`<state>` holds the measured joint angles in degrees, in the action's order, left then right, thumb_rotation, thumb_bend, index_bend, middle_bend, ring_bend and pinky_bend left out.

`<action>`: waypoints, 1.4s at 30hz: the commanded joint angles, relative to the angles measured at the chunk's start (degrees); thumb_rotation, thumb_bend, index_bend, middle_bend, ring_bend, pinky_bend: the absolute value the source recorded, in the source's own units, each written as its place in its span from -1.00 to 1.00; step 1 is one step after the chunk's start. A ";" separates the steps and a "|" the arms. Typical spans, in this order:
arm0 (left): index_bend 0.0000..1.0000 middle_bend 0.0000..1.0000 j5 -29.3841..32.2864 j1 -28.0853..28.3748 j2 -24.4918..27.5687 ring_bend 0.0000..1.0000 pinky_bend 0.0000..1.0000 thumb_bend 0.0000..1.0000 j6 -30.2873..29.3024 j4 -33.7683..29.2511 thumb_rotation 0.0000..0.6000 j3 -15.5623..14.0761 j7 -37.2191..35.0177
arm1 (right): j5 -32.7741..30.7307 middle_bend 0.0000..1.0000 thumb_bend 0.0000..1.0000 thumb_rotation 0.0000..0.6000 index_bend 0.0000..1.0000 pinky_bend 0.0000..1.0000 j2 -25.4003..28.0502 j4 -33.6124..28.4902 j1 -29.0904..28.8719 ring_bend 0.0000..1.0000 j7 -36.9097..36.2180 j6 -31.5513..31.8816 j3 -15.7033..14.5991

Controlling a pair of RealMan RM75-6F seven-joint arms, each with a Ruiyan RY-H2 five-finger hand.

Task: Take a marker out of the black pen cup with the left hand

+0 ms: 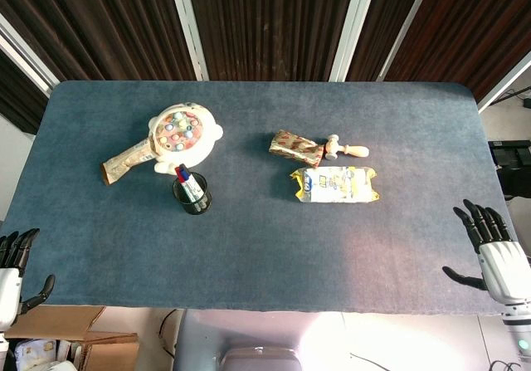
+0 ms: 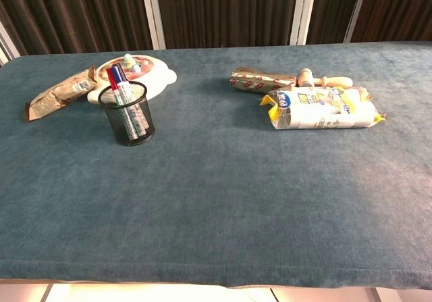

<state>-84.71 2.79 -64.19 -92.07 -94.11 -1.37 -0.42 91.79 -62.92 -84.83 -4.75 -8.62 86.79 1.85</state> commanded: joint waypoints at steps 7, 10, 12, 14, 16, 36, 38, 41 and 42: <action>-0.86 -0.81 -1.23 -0.28 -0.46 -0.93 -0.94 -0.31 0.46 -0.21 1.00 0.40 0.84 | 0.34 -0.93 -0.91 1.00 -1.00 -0.92 0.06 0.07 -0.27 -1.00 -0.15 -0.17 -0.18; -0.85 -0.81 -2.24 0.24 -0.34 -0.93 -0.94 -0.30 0.74 -0.22 1.00 0.85 1.05 | 0.19 -0.93 -0.90 1.00 -1.00 -0.92 0.14 0.06 0.02 -1.00 -0.27 0.34 -0.14; -0.83 -0.80 -3.45 1.17 0.03 -0.92 -0.94 -0.30 1.24 -0.27 1.00 1.27 1.56 | 0.02 -0.93 -0.90 1.00 -1.00 -0.92 0.23 0.00 0.14 -1.00 -0.30 0.49 -0.10; -0.80 -0.78 -5.65 3.17 0.96 -0.90 -0.93 -0.30 2.39 -0.66 1.00 2.09 2.31 | -0.02 -0.93 -0.90 1.00 -1.00 -0.92 0.43 -0.25 0.13 -1.00 -0.07 0.46 -0.09; -0.76 -0.75 -7.42 5.53 1.98 -0.88 -0.92 -0.27 4.06 -1.34 1.00 3.12 2.55 | 0.23 -0.93 -0.90 1.00 -1.00 -0.92 0.62 -0.54 0.02 -1.00 0.21 0.49 -0.09; -0.41 -0.49 -5.62 39.15 -8.28 -0.66 -0.66 -0.19 33.69 6.22 1.00 18.07 21.04 | 0.30 -0.93 -0.90 1.00 -1.00 -0.92 1.47 -2.93 -1.17 -1.00 2.97 -1.24 -0.09; -0.41 -0.50 -3.35 41.40 -10.83 -0.66 -0.66 -0.19 36.24 8.93 1.00 18.44 24.17 | 0.20 -0.93 -0.90 1.00 -1.00 -0.92 1.42 -2.83 -1.33 -1.00 3.01 -1.55 -0.09; -0.40 -0.50 -0.12 43.71 -13.79 -0.66 -0.65 -0.22 39.01 12.72 1.00 18.54 27.29 | 0.12 -0.93 -0.90 1.00 -1.00 -0.92 1.37 -2.72 -1.48 -1.00 2.94 -1.84 -0.11; -0.40 -0.50 0.80 44.37 -14.62 -0.66 -0.64 -0.24 39.75 14.15 1.00 18.35 28.60 | 0.08 -0.93 -0.90 1.00 -1.00 -0.92 1.38 -2.67 -1.50 -1.00 2.89 -1.90 -0.13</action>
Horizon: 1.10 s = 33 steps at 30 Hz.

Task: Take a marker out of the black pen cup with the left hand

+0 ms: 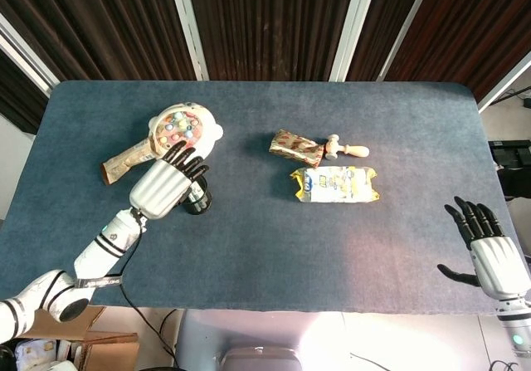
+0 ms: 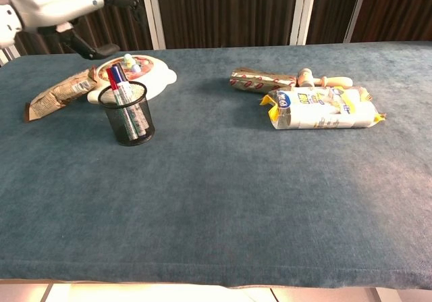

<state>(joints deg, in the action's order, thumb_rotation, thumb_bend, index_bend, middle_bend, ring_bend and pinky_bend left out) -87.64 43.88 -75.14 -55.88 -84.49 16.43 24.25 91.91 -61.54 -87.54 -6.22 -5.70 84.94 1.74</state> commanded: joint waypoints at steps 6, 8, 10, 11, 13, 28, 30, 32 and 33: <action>-0.26 -0.40 4.68 4.70 -7.54 -0.59 -0.55 -0.25 2.44 11.32 1.00 -1.07 7.72 | -0.42 -0.93 -0.90 1.00 -1.00 -0.92 -0.13 0.31 -0.19 -1.00 -0.23 -0.51 -0.02; -0.24 -0.38 4.59 4.62 -8.34 -0.58 -0.54 -0.28 1.75 12.56 1.00 -1.89 7.43 | -0.42 -0.93 -0.90 1.00 -1.00 -0.92 -0.25 0.45 -0.18 -1.00 -0.33 -0.53 -0.09; -0.25 -0.37 4.09 4.49 -8.85 -0.57 -0.53 -0.31 0.96 13.53 1.00 -2.76 7.68 | -0.56 -0.93 -0.90 1.00 -1.00 -0.92 -0.33 0.57 -0.17 -1.00 -0.39 -0.66 -0.14; -0.25 -0.37 3.88 4.41 -9.18 -0.56 -0.52 -0.31 0.48 13.96 1.00 -3.12 7.70 | -0.63 -0.93 -0.90 1.00 -1.00 -0.92 -0.37 0.62 -0.17 -1.00 -0.40 -0.72 -0.15; -0.23 -0.34 3.47 4.26 -10.13 -0.54 -0.51 -0.33 -0.63 15.16 1.00 -3.80 7.48 | -0.68 -0.93 -0.90 1.00 -1.00 -0.92 -0.41 0.66 -0.23 -1.00 -0.36 -0.84 -0.16; -0.14 -0.26 0.88 4.36 -14.09 -0.48 -0.49 -0.33 -3.97 24.49 1.00 -7.76 5.19 | -0.85 -0.93 -0.90 1.00 -1.00 -0.92 -0.41 0.57 -0.18 -1.00 -0.27 -0.97 -0.37; -0.13 -0.26 0.68 4.27 -14.32 -0.48 -0.49 -0.33 -4.27 25.34 1.00 -8.13 4.82 | -0.95 -0.93 -0.90 1.00 -1.00 -0.92 -0.40 0.56 -0.15 -1.00 -0.23 -1.00 -0.37; -0.13 -0.26 0.48 4.20 -14.50 -0.48 -0.49 -0.34 -4.47 26.24 1.00 -8.55 4.37 | -1.10 -0.93 -0.90 1.00 -1.00 -0.92 -0.36 0.50 -0.13 -1.00 -0.17 -1.08 -0.37; -0.13 -0.25 0.37 4.20 -14.58 -0.48 -0.49 -0.34 -4.57 26.58 1.00 -8.71 4.19 | -1.14 -0.93 -0.90 1.00 -1.00 -0.92 -0.35 0.46 -0.12 -1.00 -0.13 -1.10 -0.38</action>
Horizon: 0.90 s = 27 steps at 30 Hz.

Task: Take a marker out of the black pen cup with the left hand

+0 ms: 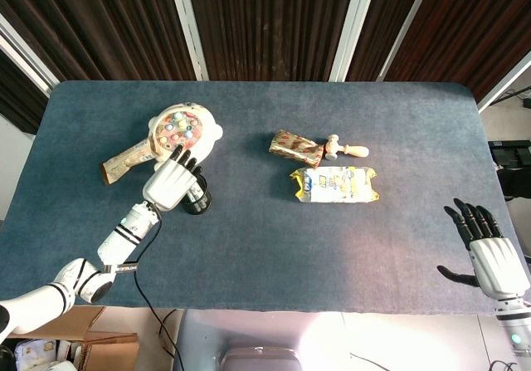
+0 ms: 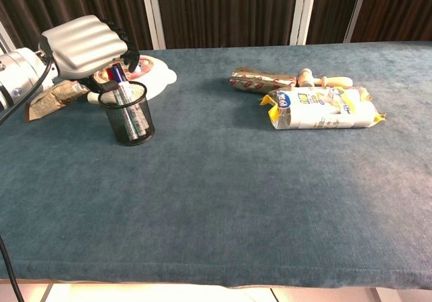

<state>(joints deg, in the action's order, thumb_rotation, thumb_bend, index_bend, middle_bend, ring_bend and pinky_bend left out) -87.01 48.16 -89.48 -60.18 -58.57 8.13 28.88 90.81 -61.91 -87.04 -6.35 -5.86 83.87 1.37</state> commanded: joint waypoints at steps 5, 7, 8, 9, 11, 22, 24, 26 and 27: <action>-0.09 -0.22 -1.13 -0.04 -0.92 -0.47 -0.49 -0.34 -1.27 3.01 1.00 -1.17 -1.87 | 0.01 -0.93 -0.90 1.00 -1.00 -0.92 0.11 -0.36 0.02 -1.00 0.23 0.00 -0.04; -0.05 -0.18 -1.51 0.02 -1.25 -0.45 -0.48 -0.35 -1.75 3.97 1.00 -1.40 -2.54 | -0.02 -0.93 -0.90 1.00 -1.00 -0.92 0.14 -0.43 0.05 -1.00 0.29 0.00 -0.07; -0.03 -0.16 -1.71 0.03 -1.49 -0.44 -0.48 -0.36 -2.04 4.57 1.00 -1.53 -2.98 | -0.04 -0.93 -0.90 1.00 -1.00 -0.92 0.17 -0.49 0.06 -1.00 0.32 -0.02 -0.08; 0.01 -0.13 -1.84 0.05 -1.67 -0.41 -0.47 -0.37 -2.27 4.94 1.00 -1.60 -3.44 | -0.05 -0.93 -0.90 1.00 -1.00 -0.92 0.20 -0.53 0.07 -1.00 0.31 -0.01 -0.08; 0.08 -0.06 -2.15 0.02 -2.14 -0.36 -0.45 -0.38 -3.01 5.69 1.00 -1.73 -5.15 | -0.08 -0.93 -0.90 1.00 -1.00 -0.92 0.25 -0.59 0.09 -1.00 0.31 0.04 -0.06; 0.31 0.28 -2.39 -0.31 -1.41 -0.18 -0.39 -0.35 -5.75 5.34 1.00 -1.45 -8.75 | -0.37 -0.93 -0.90 1.00 -1.00 -0.92 0.25 -0.36 0.26 -1.00 -0.03 0.02 -0.09; 0.31 0.28 -1.97 -0.55 -0.31 -0.18 -0.39 -0.35 -5.92 3.45 1.00 -1.17 -8.70 | -0.32 -0.93 -0.90 1.00 -1.00 -0.92 0.20 -0.32 0.26 -1.00 -0.09 0.04 -0.11; 0.31 0.28 -1.90 -0.60 -0.13 -0.18 -0.39 -0.35 -5.91 3.12 1.00 -1.14 -8.64 | -0.30 -0.93 -0.90 1.00 -1.00 -0.92 0.19 -0.31 0.26 -1.00 -0.09 0.05 -0.11; 0.31 0.28 -1.74 -0.68 0.19 -0.18 -0.39 -0.35 -5.87 2.52 1.00 -1.08 -8.49 | -0.28 -0.93 -0.90 1.00 -1.00 -0.92 0.17 -0.29 0.26 -1.00 -0.10 0.08 -0.10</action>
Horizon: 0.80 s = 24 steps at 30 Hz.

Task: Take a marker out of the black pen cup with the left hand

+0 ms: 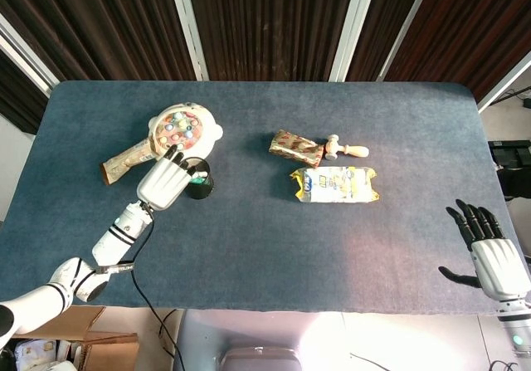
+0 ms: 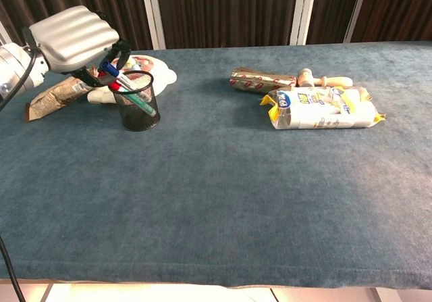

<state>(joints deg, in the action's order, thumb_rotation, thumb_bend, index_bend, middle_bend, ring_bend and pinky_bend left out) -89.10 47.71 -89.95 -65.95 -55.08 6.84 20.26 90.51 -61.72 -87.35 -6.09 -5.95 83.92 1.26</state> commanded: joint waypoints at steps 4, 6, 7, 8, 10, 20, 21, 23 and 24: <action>0.31 0.28 2.20 -2.53 6.02 -0.17 -0.40 -0.35 -2.10 -10.57 1.00 1.26 2.12 | 0.17 -0.93 -0.90 1.00 -1.00 -0.92 -0.02 0.13 0.09 -1.00 -0.22 0.26 -0.02; 0.31 0.28 2.53 -3.50 8.42 -0.17 -0.40 -0.35 -3.06 -14.61 1.00 1.43 3.42 | 0.26 -0.93 -0.90 1.00 -1.00 -0.92 -0.03 0.16 0.12 -1.00 -0.25 0.36 -0.04; 0.31 0.28 2.65 -4.18 10.02 -0.17 -0.41 -0.35 -3.81 -17.17 1.00 1.51 4.29 | 0.30 -0.93 -0.90 1.00 -1.00 -0.92 -0.03 0.15 0.12 -1.00 -0.25 0.40 -0.04; 0.31 0.28 2.72 -4.67 11.15 -0.17 -0.41 -0.35 -4.45 -19.01 1.00 1.64 4.81 | 0.33 -0.93 -0.90 1.00 -1.00 -0.92 -0.04 0.14 0.14 -1.00 -0.25 0.44 -0.05; 0.31 0.28 2.43 -5.94 13.54 -0.17 -0.42 -0.35 -6.82 -23.04 1.00 2.09 5.26 | 0.41 -0.93 -0.90 1.00 -1.00 -0.92 -0.08 0.12 0.13 -1.00 -0.18 0.43 -0.09; 0.30 0.29 1.27 -5.24 13.85 -0.17 -0.42 -0.35 -7.55 -33.87 1.00 3.97 3.14 | 0.63 -0.93 -0.90 1.00 -1.00 -0.92 -0.16 -0.17 -0.09 -1.00 0.24 0.25 -0.06; 0.30 0.29 1.33 -4.53 12.23 -0.17 -0.43 -0.35 -6.77 -33.87 1.00 4.02 4.13 | 0.57 -0.93 -0.90 1.00 -1.00 -0.92 -0.17 -0.13 -0.12 -1.00 0.22 0.18 -0.05; 0.30 0.29 1.88 -3.37 9.49 -0.17 -0.43 -0.35 -5.23 -33.58 1.00 4.13 5.37 | 0.46 -0.93 -0.90 1.00 -1.00 -0.92 -0.20 0.00 -0.15 -1.00 0.13 0.04 -0.06; 0.30 0.29 2.52 -2.54 7.59 -0.17 -0.43 -0.35 -3.99 -33.03 1.00 4.22 6.24 | 0.38 -0.93 -0.90 1.00 -1.00 -0.92 -0.22 0.11 -0.14 -1.00 0.04 -0.02 -0.07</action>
<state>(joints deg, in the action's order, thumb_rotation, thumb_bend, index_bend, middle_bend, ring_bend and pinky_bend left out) -87.33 43.29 -78.69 -72.36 -88.73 10.75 24.47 90.91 -61.93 -87.27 -6.23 -5.89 83.92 1.19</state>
